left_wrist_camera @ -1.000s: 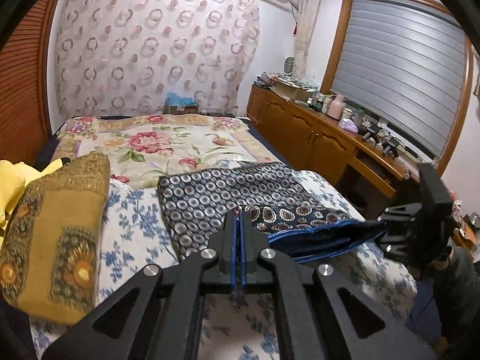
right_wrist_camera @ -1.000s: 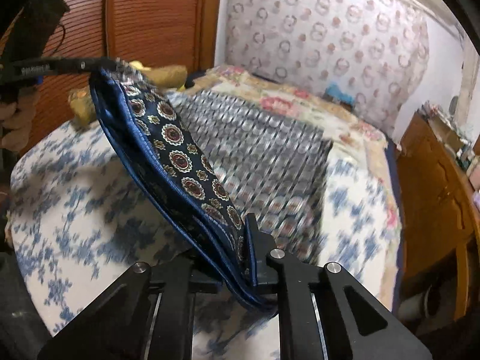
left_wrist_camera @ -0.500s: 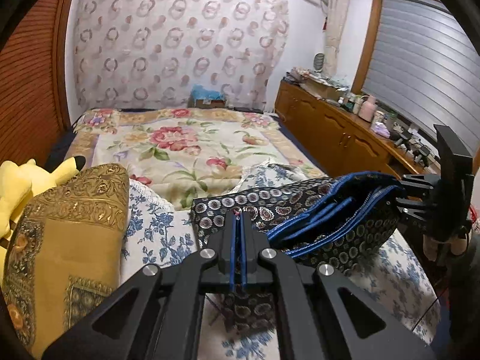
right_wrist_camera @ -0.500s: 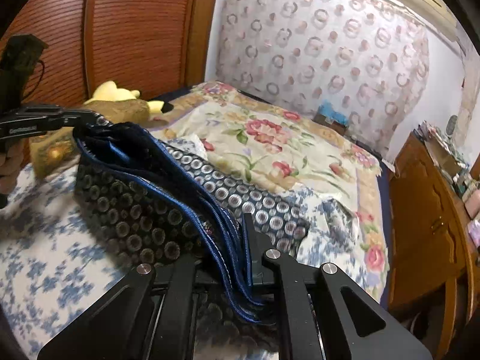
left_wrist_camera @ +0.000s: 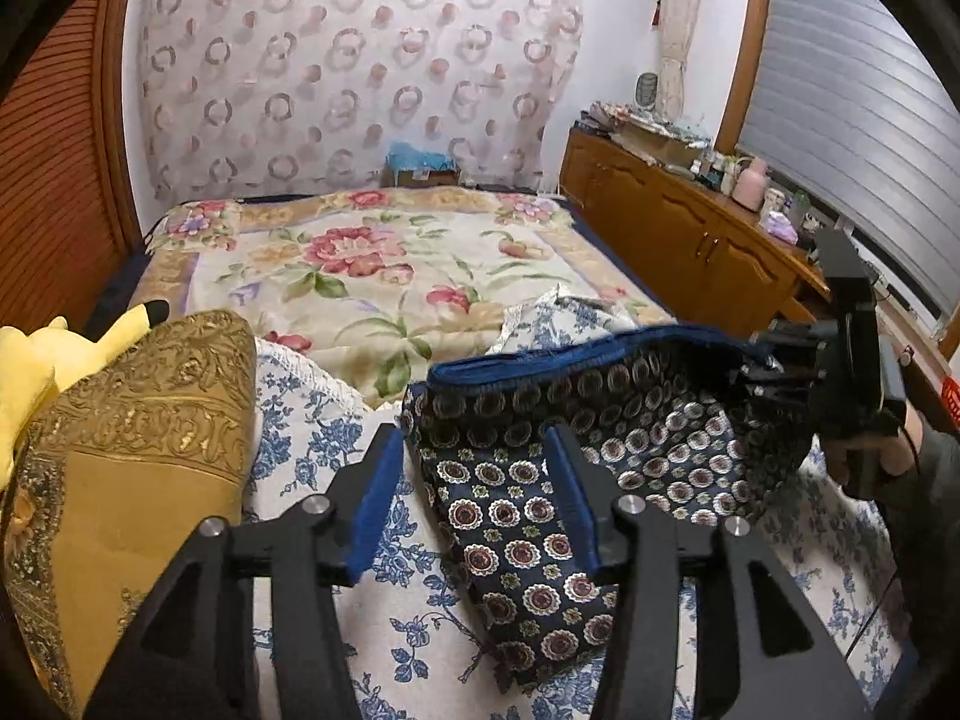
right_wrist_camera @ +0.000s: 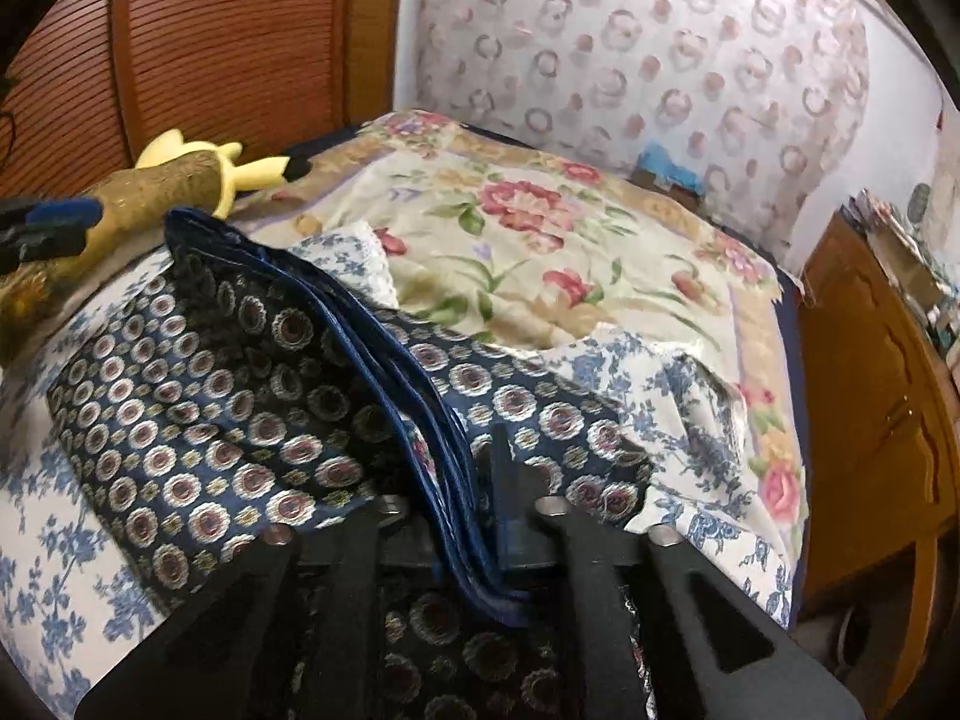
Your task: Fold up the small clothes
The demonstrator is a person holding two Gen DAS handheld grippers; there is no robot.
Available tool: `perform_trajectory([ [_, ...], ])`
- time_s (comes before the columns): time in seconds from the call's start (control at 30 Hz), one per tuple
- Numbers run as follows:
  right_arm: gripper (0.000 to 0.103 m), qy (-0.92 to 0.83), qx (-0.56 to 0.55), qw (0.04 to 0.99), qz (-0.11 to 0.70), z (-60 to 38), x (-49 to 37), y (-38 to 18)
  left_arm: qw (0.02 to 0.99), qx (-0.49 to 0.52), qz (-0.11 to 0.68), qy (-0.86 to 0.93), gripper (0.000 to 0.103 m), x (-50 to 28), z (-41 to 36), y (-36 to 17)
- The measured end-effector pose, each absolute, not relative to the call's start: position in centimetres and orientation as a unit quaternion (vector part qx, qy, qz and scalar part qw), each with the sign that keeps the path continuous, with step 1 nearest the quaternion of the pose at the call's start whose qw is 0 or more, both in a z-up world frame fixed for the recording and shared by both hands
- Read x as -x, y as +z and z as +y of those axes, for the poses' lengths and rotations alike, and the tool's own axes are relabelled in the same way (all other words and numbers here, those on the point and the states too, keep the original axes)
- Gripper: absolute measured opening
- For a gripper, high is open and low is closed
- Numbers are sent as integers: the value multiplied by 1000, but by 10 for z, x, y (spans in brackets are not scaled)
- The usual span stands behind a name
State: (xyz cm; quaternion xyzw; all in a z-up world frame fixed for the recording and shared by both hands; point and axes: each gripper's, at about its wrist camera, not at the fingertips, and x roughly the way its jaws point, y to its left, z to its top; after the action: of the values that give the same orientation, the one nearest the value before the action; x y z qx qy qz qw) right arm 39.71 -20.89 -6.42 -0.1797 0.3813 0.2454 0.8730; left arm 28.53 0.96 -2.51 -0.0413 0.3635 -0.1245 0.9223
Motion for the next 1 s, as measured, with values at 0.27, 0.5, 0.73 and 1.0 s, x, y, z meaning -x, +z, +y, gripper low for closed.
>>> perform_trajectory([
  [0.27,64,184,133,908,353,-243,-398,-31,910,38,401,-103,48,-303,5,-52],
  [0.5,72,193,106,894,389,-268,-387,-37,904,36,415,-96,48,-318,3,-62],
  [0.73,72,193,77,878,432,-276,-397,-70,894,42,436,-95,48,-332,3,-79],
  [1.0,70,228,50,864,447,-273,-411,-83,889,73,437,-118,48,-336,8,-85],
])
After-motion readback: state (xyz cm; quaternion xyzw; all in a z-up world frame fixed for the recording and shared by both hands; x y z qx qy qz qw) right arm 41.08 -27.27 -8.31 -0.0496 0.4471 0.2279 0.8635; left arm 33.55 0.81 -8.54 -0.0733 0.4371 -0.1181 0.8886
